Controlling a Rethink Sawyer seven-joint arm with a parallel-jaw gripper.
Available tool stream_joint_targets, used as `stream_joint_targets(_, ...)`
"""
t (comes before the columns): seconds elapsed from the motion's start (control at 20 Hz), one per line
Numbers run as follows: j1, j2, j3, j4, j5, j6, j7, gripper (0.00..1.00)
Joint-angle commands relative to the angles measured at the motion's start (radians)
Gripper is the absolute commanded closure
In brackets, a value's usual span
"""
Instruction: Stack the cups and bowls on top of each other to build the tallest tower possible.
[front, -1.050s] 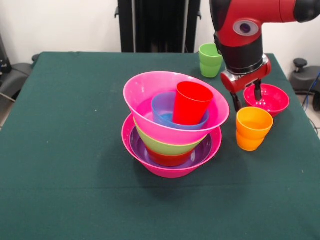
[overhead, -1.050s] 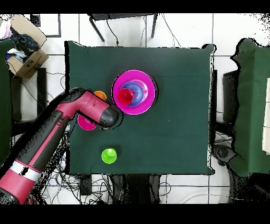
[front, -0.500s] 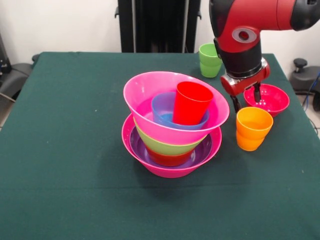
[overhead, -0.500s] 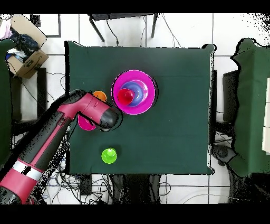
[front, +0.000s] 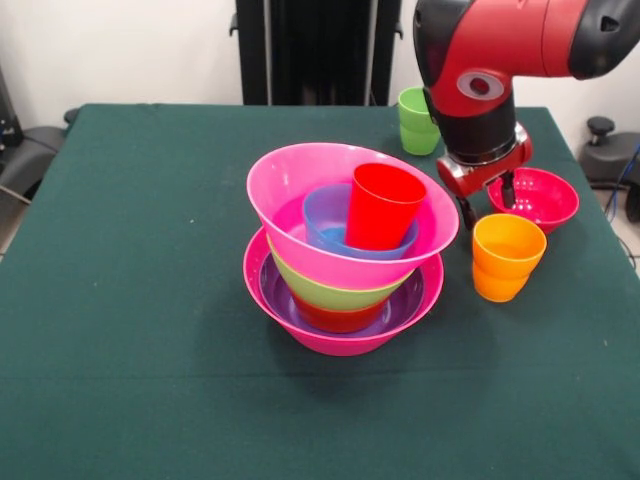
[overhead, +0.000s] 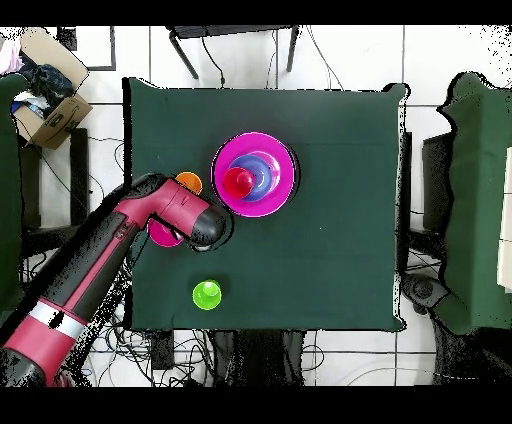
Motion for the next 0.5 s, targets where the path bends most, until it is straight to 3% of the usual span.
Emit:
stream_joint_targets(0.05,0.021,0.029,0.188,-0.047,-0.012,0.018,-0.072,0.00)
stream_joint_targets(0.5,0.033,0.029,0.217,-0.040,-0.005,0.024,-0.142,0.00)
